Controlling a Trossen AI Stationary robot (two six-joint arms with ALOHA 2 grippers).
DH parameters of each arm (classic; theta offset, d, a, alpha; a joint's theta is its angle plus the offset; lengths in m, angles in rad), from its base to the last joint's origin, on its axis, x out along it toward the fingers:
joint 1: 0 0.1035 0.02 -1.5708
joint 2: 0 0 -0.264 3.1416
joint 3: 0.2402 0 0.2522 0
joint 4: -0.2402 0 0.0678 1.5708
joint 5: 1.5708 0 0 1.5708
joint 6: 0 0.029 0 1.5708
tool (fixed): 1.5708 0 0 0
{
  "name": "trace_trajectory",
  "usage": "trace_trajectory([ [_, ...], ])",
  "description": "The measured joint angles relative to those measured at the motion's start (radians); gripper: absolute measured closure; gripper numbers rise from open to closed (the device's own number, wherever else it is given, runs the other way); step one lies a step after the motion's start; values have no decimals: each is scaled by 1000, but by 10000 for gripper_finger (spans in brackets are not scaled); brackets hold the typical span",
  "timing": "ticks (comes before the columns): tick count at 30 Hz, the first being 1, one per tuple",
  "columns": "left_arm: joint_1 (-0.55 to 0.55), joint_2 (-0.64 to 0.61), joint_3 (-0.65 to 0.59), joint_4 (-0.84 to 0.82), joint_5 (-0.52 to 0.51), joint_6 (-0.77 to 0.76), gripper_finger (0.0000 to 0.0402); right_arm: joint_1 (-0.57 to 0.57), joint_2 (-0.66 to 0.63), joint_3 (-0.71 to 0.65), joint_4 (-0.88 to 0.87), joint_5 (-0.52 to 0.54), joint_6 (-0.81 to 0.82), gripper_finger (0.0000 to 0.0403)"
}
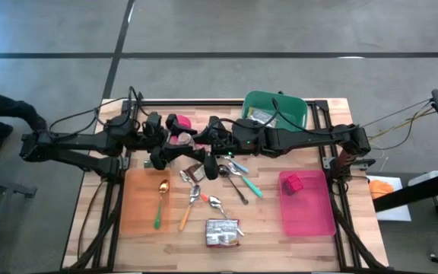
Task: Pick & Place Food Item
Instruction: Put the brown seasoning bottle into the pink bin
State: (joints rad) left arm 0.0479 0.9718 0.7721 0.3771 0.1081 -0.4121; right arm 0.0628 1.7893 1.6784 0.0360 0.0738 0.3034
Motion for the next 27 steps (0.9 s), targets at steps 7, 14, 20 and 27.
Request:
trace_trajectory([
  [7, 1, -5, 0, -3, -1, 31, 173, -1, 0, 0, 0, 15, -7, 219],
  [14, 1, -14, 2, -5, 43, 87, 227, 1, 0, -1, 1, 8, -6, 202],
  [20, 0, -23, 2, -7, 61, 64, 227, 2, 2, -1, 12, -7, -19, 138],
  [27, 1, -24, 1, -11, 92, 46, 227, 2, 2, -1, 13, -6, -12, 131],
])
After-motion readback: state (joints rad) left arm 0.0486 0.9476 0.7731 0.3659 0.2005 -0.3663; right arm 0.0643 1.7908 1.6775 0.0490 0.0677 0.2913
